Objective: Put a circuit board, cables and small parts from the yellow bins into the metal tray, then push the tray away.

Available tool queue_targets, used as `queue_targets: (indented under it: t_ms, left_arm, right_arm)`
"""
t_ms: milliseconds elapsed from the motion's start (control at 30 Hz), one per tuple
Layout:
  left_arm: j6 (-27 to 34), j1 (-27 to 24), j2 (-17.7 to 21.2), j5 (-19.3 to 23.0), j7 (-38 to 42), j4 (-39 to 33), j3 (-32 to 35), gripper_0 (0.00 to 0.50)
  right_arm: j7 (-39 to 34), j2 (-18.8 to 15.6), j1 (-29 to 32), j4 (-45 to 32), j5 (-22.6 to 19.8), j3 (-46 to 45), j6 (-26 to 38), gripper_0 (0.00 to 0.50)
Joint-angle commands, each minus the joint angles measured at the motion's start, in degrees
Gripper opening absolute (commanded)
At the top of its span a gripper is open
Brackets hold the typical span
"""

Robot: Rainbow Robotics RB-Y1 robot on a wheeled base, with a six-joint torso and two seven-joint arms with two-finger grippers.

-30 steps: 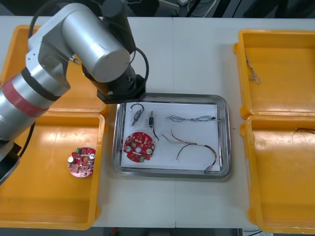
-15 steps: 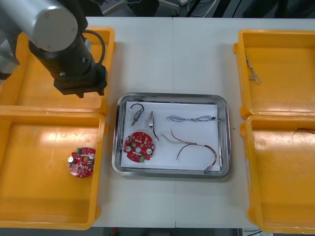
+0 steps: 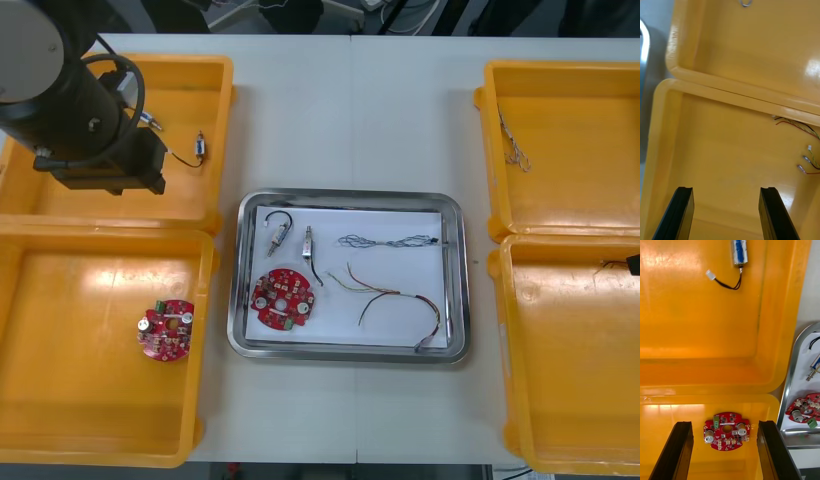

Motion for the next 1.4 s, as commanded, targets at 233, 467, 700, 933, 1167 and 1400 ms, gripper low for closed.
queue_targets:
  t_ms: [233, 467, 700, 933, 1167, 1400]
  left_arm:
    - [0.53, 13.79, 6.38, -0.55, -2.90, -11.52, 11.27, 0.500]
    - [0.36, 20.82, 8.05, 0.07, -4.40, -15.30, 17.42, 0.500]
    - [-2.28, 26.62, 8.49, -0.19, -6.42, -17.67, 20.50, 0.500]
    - [-5.53, 31.11, 8.49, -0.55, -9.94, -19.08, 22.87, 0.500]
    - [-7.82, 34.18, 8.49, -0.81, -12.84, -20.31, 23.40, 0.500]
    - [-8.70, 35.06, 8.49, -1.16, -13.45, -20.92, 23.40, 0.500]
  right_arm:
    - [-3.38, -7.28, -6.81, -9.11, -9.20, 11.92, 0.18, 0.500]
    - [-2.94, -8.25, -12.70, -11.93, -10.61, 22.91, 0.18, 0.500]
    - [-2.85, -8.07, -22.99, -12.28, -8.59, 39.70, -2.24, 0.500]
    - [-2.85, -2.97, -32.04, -10.87, -3.49, 55.25, -4.44, 0.500]
    - [-1.71, 2.65, -36.96, -6.92, 0.64, 64.48, -4.97, 0.500]
    - [0.05, 5.55, -39.16, -1.47, 2.93, 71.78, -8.22, 0.500]
